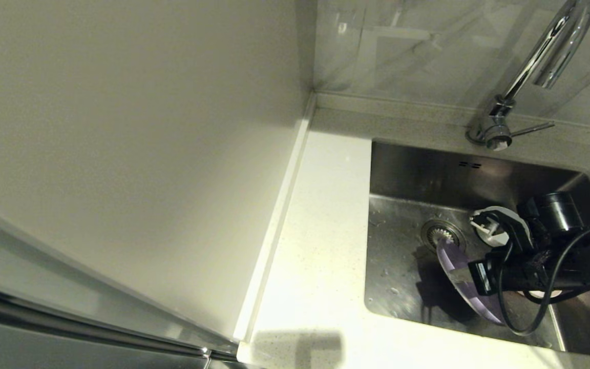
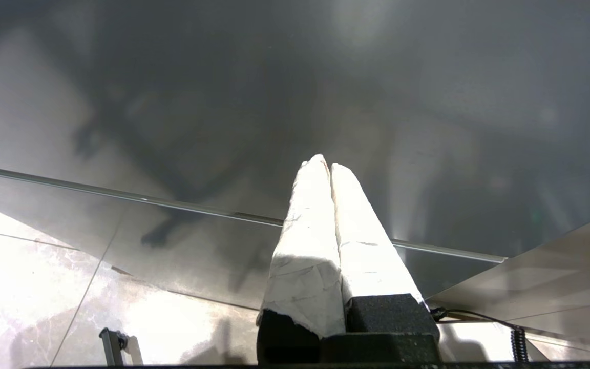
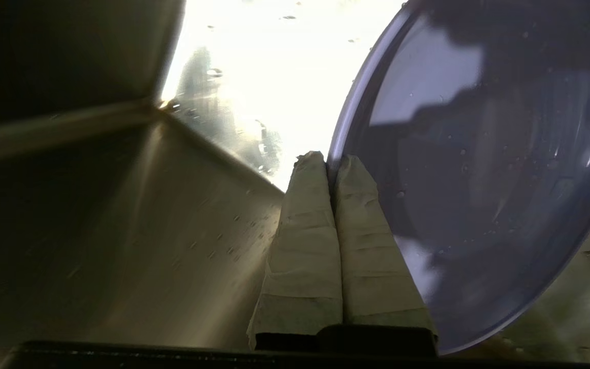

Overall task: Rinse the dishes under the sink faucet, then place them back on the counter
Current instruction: Put a plate into the sink

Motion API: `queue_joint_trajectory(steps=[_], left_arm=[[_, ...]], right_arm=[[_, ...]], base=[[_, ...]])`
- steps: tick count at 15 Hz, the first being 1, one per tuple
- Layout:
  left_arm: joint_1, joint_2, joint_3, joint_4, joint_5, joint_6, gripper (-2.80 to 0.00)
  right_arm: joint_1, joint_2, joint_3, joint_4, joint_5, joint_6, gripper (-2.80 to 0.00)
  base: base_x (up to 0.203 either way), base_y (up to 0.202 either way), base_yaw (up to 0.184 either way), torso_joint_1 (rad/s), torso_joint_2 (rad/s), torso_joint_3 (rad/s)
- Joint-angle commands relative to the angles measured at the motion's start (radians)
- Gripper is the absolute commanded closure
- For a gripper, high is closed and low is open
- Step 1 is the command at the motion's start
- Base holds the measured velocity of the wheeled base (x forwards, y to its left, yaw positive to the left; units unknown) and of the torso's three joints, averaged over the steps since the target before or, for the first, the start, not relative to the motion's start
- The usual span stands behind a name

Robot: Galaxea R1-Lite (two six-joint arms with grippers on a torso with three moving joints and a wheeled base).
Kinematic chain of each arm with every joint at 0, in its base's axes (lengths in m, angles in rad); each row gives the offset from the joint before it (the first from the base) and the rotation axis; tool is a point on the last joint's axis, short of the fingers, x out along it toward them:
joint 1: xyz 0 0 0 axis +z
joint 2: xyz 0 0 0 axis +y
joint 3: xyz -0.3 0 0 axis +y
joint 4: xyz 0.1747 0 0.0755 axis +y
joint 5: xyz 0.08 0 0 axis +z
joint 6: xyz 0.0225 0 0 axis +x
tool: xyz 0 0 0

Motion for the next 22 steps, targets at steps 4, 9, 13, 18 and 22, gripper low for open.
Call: queue_joint_trajectory(steps=[4, 9, 13, 18, 22], left_arm=[[0.000, 0.000, 0.003, 0.000, 0.001, 0.000, 0.00], [0.000, 0.000, 0.003, 0.000, 0.000, 0.000, 0.00], [0.000, 0.000, 0.003, 0.000, 0.000, 0.000, 0.00], [0.000, 0.000, 0.003, 0.000, 0.000, 0.000, 0.00], [0.000, 0.000, 0.003, 0.000, 0.000, 0.000, 0.00]], right_arm=[[-0.043, 0.129, -0.018, -0.006, -0.002, 0.033, 0.00], [-0.050, 0.158, -0.024, -0.028, -0.025, 0.033, 0.00], [-0.049, 0.154, -0.007, -0.047, -0.043, 0.028, -2.80], [-0.048, 0.131, -0.019, -0.047, -0.066, 0.030, -2.80], [-0.049, 0.076, -0.006, -0.044, -0.070, 0.029, -2.80]], base=[[0.000, 0.000, 0.000, 0.000, 0.00, 0.000], [0.000, 0.000, 0.000, 0.000, 0.00, 0.000], [0.000, 0.000, 0.000, 0.000, 0.00, 0.000], [0.000, 0.000, 0.000, 0.000, 0.00, 0.000], [0.000, 0.000, 0.000, 0.000, 0.00, 0.000]])
